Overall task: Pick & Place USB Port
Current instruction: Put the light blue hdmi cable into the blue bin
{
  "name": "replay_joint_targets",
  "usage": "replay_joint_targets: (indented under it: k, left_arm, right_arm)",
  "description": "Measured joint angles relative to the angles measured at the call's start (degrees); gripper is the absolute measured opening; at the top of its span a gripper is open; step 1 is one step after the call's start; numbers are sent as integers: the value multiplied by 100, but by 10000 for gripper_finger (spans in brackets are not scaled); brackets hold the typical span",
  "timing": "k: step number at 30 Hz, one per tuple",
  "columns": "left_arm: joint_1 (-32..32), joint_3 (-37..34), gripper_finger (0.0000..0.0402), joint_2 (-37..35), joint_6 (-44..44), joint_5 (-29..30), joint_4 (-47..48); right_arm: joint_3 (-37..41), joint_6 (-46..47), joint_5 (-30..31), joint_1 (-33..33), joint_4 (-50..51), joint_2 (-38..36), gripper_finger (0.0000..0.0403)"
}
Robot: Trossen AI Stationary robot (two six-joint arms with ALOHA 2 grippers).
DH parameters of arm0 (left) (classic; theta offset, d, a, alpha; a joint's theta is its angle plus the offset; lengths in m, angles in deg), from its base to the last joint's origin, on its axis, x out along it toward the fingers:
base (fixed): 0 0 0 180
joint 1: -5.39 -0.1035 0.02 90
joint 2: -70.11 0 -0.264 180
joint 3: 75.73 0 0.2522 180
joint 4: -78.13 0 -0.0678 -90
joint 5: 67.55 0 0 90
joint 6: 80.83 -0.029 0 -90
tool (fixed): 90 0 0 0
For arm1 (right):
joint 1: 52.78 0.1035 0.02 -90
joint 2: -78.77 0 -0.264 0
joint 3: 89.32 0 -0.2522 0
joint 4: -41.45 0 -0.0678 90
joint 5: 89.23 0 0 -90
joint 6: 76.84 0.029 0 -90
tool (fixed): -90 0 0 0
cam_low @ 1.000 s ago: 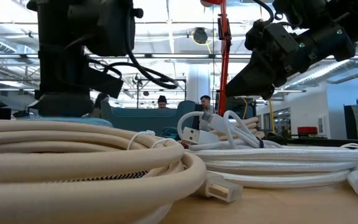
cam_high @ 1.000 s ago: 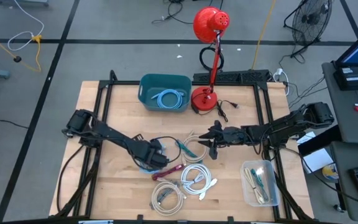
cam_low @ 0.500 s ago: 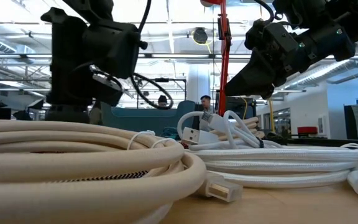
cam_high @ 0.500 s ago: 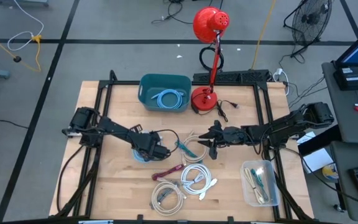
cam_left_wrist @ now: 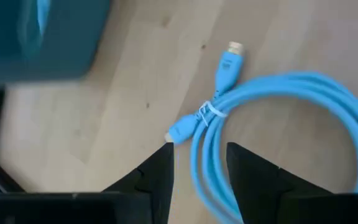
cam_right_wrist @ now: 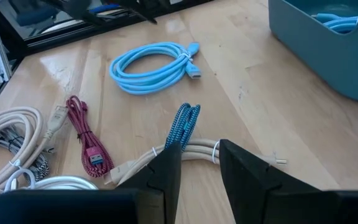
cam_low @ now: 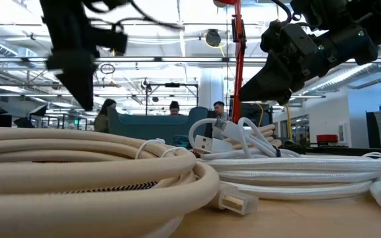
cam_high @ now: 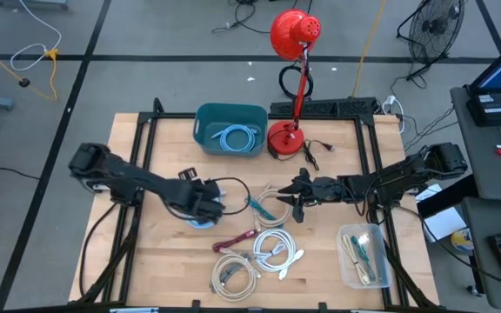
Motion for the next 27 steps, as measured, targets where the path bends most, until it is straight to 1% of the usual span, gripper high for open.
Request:
replay_joint_targets:
  k: [5, 7, 11, 17, 22, 24, 27]
  left_arm:
    - [65, -37, 178, -390, -1913, -149, -265]
    - [-81, -37, 188, -398, -2391, -336, -498]
    - [-523, -38, 199, -231, -2971, -668, -1004]
    - [-915, -42, 200, 174, -3402, -981, -1110]
    - [-962, -42, 200, 393, -3465, -1011, -1004]
    - [-975, -78, 200, 442, -3465, -1119, -1037]
    - [-1002, -321, 200, 447, -3469, -1319, -1294]
  right_arm:
    - [0, -2, 0, 0, -7, 0, 100]
    - [0, 0, 0, 0, -7, 0, 100]
    - [0, -15, 0, 0, -7, 0, 100]
    - [0, -15, 0, 0, 34, 0, 100]
    - [0, -52, 0, 0, 44, 0, 100]
    - [0, -57, 0, 0, 43, 0, 100]
    - [0, -55, 0, 0, 43, 0, 100]
